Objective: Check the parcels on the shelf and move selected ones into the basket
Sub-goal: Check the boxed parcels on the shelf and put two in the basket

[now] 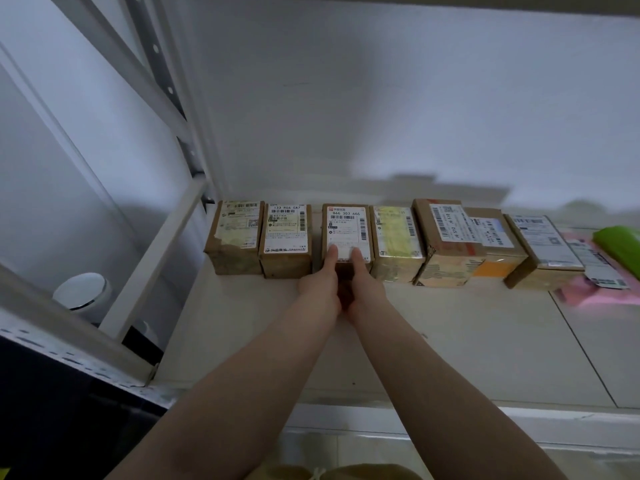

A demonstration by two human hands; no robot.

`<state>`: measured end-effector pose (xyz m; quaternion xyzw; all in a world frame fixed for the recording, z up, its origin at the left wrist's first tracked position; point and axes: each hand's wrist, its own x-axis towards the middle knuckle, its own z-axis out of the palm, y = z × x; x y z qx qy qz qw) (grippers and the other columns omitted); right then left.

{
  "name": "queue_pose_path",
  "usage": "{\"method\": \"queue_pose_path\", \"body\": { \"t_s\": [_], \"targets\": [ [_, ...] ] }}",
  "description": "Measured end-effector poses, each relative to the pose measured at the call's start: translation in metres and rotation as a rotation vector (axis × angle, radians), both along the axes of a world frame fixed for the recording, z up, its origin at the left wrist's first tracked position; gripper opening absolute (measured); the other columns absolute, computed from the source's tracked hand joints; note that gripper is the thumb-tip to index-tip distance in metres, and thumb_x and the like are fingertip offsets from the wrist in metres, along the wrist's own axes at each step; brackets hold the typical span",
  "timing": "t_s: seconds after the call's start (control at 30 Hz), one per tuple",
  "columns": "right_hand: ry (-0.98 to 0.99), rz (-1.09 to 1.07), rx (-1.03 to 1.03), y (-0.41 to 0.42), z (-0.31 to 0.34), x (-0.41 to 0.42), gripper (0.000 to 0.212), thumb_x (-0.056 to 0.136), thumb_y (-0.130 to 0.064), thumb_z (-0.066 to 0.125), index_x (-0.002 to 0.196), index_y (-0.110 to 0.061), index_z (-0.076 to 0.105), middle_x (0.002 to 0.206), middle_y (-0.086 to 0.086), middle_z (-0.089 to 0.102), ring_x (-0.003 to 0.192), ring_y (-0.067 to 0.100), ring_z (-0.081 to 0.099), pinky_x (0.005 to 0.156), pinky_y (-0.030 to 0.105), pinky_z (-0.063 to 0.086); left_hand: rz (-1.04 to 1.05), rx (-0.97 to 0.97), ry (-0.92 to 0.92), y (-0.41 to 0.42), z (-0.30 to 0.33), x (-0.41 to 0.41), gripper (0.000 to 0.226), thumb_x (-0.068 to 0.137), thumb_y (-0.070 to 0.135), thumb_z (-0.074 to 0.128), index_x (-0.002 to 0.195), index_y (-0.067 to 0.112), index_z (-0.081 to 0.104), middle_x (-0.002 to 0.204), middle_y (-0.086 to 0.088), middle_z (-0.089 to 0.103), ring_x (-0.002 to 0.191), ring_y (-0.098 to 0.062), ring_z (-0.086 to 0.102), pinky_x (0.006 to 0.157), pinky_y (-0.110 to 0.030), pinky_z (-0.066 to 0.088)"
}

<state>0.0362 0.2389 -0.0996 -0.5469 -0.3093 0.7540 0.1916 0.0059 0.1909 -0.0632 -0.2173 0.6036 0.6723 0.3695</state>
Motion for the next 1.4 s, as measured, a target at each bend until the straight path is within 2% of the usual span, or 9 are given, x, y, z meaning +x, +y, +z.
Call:
{"method": "queue_pose_path", "body": {
  "t_s": [0.13,0.27,0.4,0.57,0.73,0.93,1.03,1.2,1.4],
  "targets": [
    [0.074,0.044,0.002,-0.01,0.018,0.015,0.088,0.062,-0.055,0.084,0.13,-0.008,0.053,0.115,0.016,0.069,0.096,0.035,0.07,0.082,0.051,0.06,0.014,0.028,0.031,-0.002,-0.015,0.003,0.092,0.047,0.064,0.081,0.119,0.011,0.062,0.103,-0.01,0.073,0.084,-0.029,0.071,0.07,-0.038,0.059],
    [0.099,0.079,0.03,-0.012,0.016,0.026,0.06,0.079,-0.045,0.078,0.124,-0.008,0.063,0.108,0.013,0.073,0.093,0.03,0.072,0.076,0.042,0.061,0.054,0.076,0.118,-0.009,-0.016,0.009,0.069,0.063,0.048,0.083,0.115,0.008,0.061,0.106,-0.012,0.072,0.087,-0.028,0.071,0.071,-0.039,0.06],
    [0.147,0.035,0.035,-0.016,0.01,0.032,0.062,0.079,-0.038,0.08,0.13,-0.009,0.058,0.115,0.014,0.071,0.094,0.029,0.072,0.062,0.034,0.06,0.115,0.114,0.165,-0.013,-0.02,0.015,0.058,0.068,0.034,0.084,0.114,0.007,0.062,0.106,-0.014,0.072,0.088,-0.032,0.072,0.079,-0.051,0.059],
    [0.24,-0.024,0.062,-0.025,0.006,0.037,0.071,0.077,-0.029,0.082,0.136,-0.008,0.049,0.119,0.017,0.069,0.1,0.033,0.072,0.081,0.053,0.06,0.193,0.157,0.207,-0.014,-0.017,0.024,0.039,0.082,0.014,0.075,0.117,0.006,0.058,0.109,-0.016,0.069,0.096,-0.035,0.069,0.085,-0.051,0.057],
    [0.249,-0.021,0.092,-0.025,0.007,0.043,0.058,0.091,-0.017,0.07,0.138,-0.016,0.035,0.124,0.014,0.062,0.109,0.032,0.066,0.092,0.05,0.055,0.215,0.242,0.185,-0.018,-0.013,0.03,0.037,0.086,0.005,0.07,0.121,0.001,0.059,0.111,-0.021,0.07,0.093,-0.034,0.071,0.082,-0.047,0.058],
    [0.286,-0.02,0.069,-0.027,0.011,0.046,0.056,0.092,-0.015,0.068,0.139,-0.018,0.038,0.126,0.016,0.063,0.111,0.032,0.065,0.09,0.048,0.056,0.228,0.256,0.175,-0.021,-0.01,0.032,0.035,0.085,0.003,0.07,0.119,0.0,0.06,0.109,-0.02,0.07,0.089,-0.032,0.071,0.074,-0.041,0.06],
    [0.307,-0.023,0.059,-0.028,0.011,0.05,0.053,0.091,-0.016,0.07,0.136,-0.019,0.041,0.117,0.013,0.067,0.102,0.028,0.068,0.077,0.041,0.058,0.223,0.253,0.197,-0.025,-0.011,0.034,0.035,0.085,0.004,0.07,0.118,-0.001,0.061,0.11,-0.021,0.07,0.093,-0.032,0.071,0.083,-0.045,0.058],
    [0.321,0.03,0.133,-0.029,0.002,0.063,0.061,0.08,-0.027,0.081,0.131,-0.013,0.05,0.112,0.012,0.073,0.106,0.028,0.07,0.095,0.047,0.055,0.218,0.276,0.242,-0.044,-0.012,0.044,0.031,0.085,0.001,0.069,0.114,-0.006,0.06,0.109,-0.022,0.069,0.09,-0.026,0.07,0.068,-0.023,0.058],
    [0.404,0.198,0.219,-0.034,0.003,0.088,0.056,0.086,-0.025,0.075,0.135,-0.005,0.056,0.122,0.013,0.071,0.114,0.026,0.068,0.102,0.04,0.052,0.165,0.328,0.261,-0.079,-0.003,0.061,0.036,0.086,-0.001,0.067,0.118,-0.01,0.056,0.111,-0.024,0.067,0.091,-0.022,0.07,0.078,-0.023,0.059]
  ]
}}
